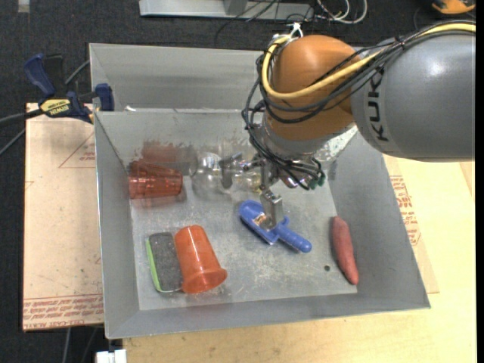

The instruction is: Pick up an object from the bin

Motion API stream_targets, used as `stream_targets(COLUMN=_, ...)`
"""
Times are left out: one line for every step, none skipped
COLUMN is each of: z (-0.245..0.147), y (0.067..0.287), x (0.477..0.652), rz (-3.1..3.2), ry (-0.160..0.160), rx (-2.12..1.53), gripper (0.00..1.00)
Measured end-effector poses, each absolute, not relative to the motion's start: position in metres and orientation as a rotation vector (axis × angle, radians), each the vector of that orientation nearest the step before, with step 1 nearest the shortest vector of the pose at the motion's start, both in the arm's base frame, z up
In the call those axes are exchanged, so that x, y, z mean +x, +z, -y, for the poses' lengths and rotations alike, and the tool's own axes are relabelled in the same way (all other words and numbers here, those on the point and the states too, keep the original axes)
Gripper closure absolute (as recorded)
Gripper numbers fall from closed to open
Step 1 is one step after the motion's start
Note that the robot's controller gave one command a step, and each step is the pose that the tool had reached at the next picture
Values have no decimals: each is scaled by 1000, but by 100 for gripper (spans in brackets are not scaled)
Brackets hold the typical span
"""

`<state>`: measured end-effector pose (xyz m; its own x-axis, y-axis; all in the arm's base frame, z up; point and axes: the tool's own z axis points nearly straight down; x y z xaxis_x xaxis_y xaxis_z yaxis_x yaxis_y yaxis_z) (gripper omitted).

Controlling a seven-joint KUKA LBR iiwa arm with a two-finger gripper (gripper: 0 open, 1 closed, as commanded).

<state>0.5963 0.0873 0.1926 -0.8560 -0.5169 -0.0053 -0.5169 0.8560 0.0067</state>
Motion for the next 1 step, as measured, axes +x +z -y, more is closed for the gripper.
stream_targets(z=-50, y=154, x=584, rz=-3093, ry=13, rx=-487, gripper=0)
